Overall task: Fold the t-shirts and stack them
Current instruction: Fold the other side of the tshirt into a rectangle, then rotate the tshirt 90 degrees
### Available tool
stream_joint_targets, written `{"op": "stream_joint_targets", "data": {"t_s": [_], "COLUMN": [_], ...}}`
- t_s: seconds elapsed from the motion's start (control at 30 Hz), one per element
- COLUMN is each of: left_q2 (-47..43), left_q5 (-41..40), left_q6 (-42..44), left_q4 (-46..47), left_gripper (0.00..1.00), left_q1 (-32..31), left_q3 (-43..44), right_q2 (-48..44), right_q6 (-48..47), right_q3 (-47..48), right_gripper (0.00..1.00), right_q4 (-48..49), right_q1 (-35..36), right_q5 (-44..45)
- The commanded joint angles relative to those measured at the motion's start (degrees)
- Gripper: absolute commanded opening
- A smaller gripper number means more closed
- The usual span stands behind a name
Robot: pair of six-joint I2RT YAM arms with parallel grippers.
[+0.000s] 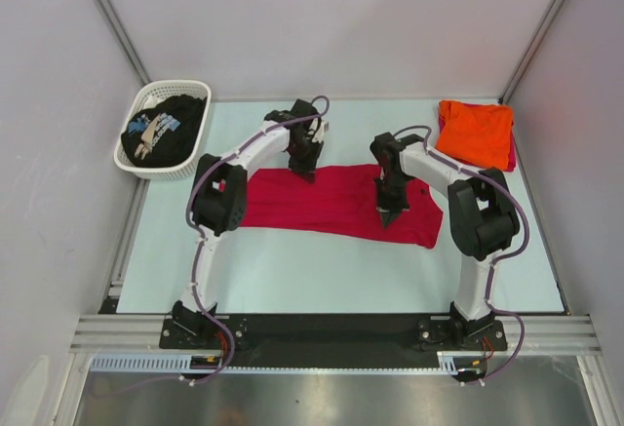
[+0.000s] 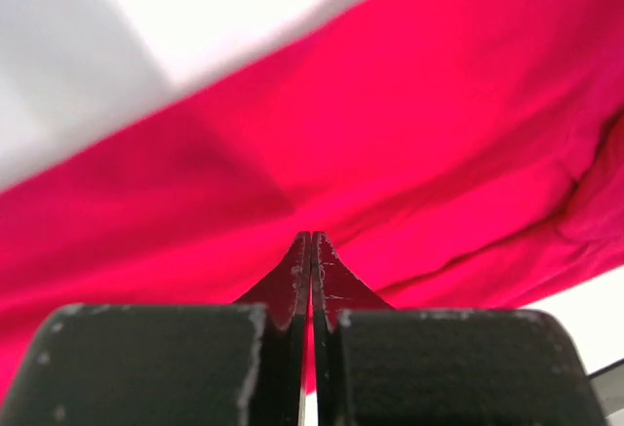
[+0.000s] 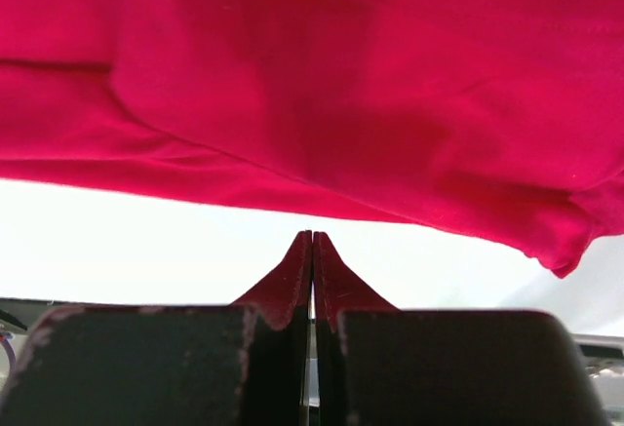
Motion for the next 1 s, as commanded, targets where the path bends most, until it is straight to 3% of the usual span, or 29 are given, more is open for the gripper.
{"op": "stream_joint_targets", "data": {"t_s": [0.0, 0.43, 0.97], "left_q2": [2.7, 10.4, 9.8], "left_q5": [0.7, -4.9, -8.0], "left_q6": [-1.3, -0.6, -0.6], "left_q4": [2.0, -3.7, -7.1], "left_gripper": [0.00, 0.00, 0.00], "left_q1": [0.1, 0.2, 5.4], "left_q3": [6.4, 10.8, 6.8], "right_q2": [-1.5, 5.7, 10.0], "right_q6": [2.7, 4.5, 1.1], "right_q3": [-2.1, -3.5, 2.0], "right_gripper": [0.00, 0.00, 0.00], "right_q4": [2.0, 6.0, 5.2], "right_q1": [0.1, -0.4, -3.0], "right_q5": [1.7, 5.6, 14.9]}}
